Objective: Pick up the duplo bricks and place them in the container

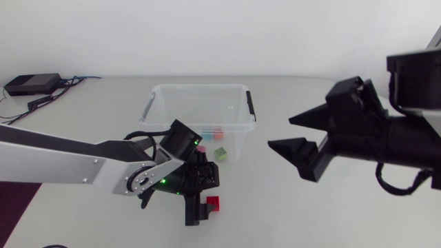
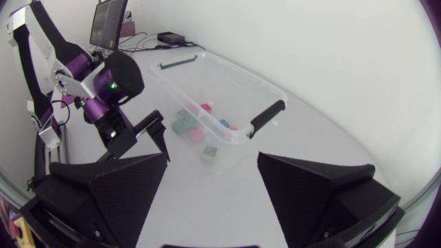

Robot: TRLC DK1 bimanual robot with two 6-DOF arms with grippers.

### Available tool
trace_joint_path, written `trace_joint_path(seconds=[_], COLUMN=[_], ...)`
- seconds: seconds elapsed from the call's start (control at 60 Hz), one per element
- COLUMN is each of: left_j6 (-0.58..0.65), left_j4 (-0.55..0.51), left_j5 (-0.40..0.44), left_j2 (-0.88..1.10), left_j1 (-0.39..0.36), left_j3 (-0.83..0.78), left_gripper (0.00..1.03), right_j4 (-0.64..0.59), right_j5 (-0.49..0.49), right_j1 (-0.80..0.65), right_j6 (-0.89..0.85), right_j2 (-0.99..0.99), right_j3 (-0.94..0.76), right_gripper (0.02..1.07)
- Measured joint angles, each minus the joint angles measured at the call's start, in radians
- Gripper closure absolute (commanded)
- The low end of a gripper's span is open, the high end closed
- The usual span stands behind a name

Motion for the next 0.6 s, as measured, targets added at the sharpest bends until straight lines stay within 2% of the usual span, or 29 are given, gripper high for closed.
trace_joint_path(seconds=[0.267, 0.4, 0.6], left_j6=[0.027, 0.029, 0.029], left_j4=[-0.114, -0.140, -0.143], left_j5=[-0.005, -0.005, -0.005], left_j2=[0.079, 0.080, 0.070], left_j1=[0.000, -0.004, -0.005], left_j3=[0.080, 0.082, 0.103], left_gripper=[0.10, 0.10, 0.08], right_j4=[-0.041, -0.051, -0.056], right_j5=[-0.082, -0.148, -0.162], right_j1=[-0.099, -0.190, -0.204], right_j6=[-0.026, -0.049, -0.070], right_j2=[-0.200, -0.205, -0.206], right_j3=[-0.212, -0.239, -0.239], right_gripper=[0.11, 0.11, 0.11])
